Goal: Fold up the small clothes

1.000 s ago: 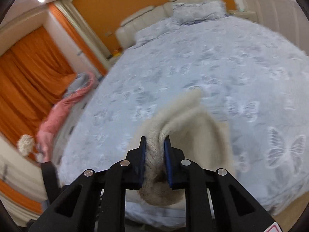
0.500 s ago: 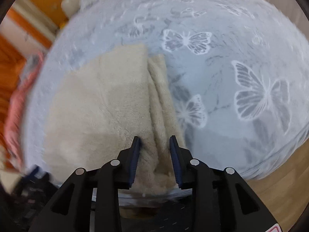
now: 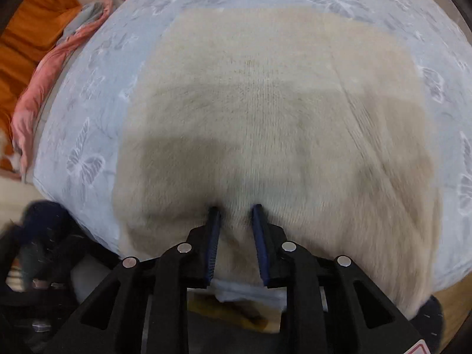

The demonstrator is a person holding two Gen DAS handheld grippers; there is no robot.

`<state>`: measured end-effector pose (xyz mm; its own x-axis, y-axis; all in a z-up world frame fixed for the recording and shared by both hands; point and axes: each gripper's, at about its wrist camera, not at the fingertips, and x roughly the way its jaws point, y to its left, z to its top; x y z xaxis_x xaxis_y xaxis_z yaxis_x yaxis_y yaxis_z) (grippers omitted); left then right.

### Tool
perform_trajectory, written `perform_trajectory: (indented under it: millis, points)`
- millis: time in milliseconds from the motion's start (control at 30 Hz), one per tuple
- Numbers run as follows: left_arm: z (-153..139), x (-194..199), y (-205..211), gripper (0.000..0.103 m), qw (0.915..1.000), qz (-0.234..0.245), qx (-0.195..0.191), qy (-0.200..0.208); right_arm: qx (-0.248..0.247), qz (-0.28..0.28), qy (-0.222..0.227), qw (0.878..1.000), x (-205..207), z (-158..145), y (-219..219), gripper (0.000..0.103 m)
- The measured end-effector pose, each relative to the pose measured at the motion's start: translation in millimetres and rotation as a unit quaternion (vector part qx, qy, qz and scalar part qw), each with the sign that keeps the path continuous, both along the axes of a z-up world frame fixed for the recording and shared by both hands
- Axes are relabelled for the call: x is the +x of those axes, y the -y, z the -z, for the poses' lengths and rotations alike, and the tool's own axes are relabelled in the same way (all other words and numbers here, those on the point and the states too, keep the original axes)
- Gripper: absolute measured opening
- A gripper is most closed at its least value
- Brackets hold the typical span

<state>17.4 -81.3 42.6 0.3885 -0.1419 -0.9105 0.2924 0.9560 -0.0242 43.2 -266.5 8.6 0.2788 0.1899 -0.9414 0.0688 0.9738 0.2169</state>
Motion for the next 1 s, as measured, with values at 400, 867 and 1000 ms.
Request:
perform_trajectory:
  millis: [400,867,1000]
  points:
    - [1.1,1.1,5.8,0.068,1.0000,0.005,-0.006,-0.003,0.005,0.044,-0.015,0.999,-18.1,16.6,45.7,0.012]
    - [-9.9,0.1,45.2,0.069,0.9991,0.033,-0.024,0.000,0.019,0.128,0.016,0.991,-48.9,-17.7,112.1,0.014]
    - [-12.8,2.1,56.4,0.072,0.9988,0.041,-0.026,0.003,0.039,0.171,0.058,0.983,-43.6,-34.5,137.2,0.051]
